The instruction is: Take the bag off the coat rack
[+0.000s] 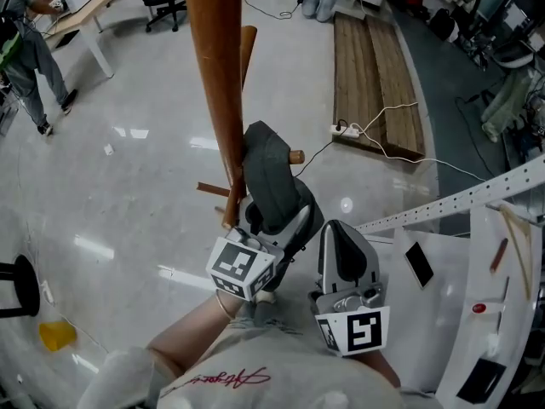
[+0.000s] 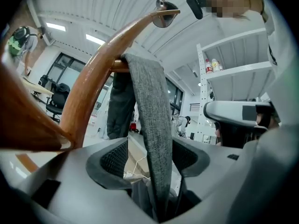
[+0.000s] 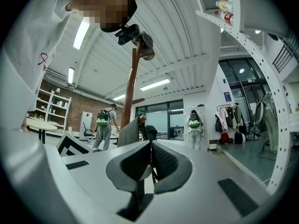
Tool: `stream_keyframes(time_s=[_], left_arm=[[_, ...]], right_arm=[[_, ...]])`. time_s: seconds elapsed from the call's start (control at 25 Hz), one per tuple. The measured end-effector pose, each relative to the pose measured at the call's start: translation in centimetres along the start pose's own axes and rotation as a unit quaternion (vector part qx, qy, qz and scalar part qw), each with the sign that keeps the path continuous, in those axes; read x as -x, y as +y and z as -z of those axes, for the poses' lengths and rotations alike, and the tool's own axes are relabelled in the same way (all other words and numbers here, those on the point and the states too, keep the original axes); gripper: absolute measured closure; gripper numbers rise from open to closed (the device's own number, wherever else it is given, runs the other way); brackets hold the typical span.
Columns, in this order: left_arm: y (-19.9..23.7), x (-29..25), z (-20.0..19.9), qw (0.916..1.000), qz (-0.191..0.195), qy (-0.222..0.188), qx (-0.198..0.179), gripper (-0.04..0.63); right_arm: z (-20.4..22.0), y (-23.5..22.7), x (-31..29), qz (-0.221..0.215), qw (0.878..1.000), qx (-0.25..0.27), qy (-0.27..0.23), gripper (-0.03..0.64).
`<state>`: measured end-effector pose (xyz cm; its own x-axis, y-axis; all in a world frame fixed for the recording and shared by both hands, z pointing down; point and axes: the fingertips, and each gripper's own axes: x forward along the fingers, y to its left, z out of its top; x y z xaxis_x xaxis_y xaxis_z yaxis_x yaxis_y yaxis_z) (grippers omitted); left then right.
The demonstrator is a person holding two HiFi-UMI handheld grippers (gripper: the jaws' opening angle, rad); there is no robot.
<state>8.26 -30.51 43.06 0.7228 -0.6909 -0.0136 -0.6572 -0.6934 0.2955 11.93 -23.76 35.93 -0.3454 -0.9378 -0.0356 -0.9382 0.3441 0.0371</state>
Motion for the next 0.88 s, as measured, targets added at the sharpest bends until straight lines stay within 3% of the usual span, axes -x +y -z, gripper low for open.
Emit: stream_keyframes(time_s=[0.32,0.36,0.56,0.88], left_arm=[[0.1,-1.0,-0.1,1.0000,0.006,0.002,-0.003,0.313],[0.0,-1.1,-0.1,0.9999,0.006,0.002,-0.008,0.327],[-0.9,-1.4,0.0,0.9988,0.013,0.004,-0.048,0.533],[-0.9,-1.5,0.0,0.9985,0.009,0.006,-0.053,0.566]], right_arm=[[0.7,-0.6,-0.8,0.000,1.000,-0.006,0.009,0.597],[0.8,-0.7,-0.8,0.000,1.000,-0.007,0.009,0.597],[0.7,-0.9,-1.1,-0.002,1.000,-0.008,0.006,0.597],[0.8,-1.1,-0.8,0.005,1.000,-0.011,0.008,0.597]])
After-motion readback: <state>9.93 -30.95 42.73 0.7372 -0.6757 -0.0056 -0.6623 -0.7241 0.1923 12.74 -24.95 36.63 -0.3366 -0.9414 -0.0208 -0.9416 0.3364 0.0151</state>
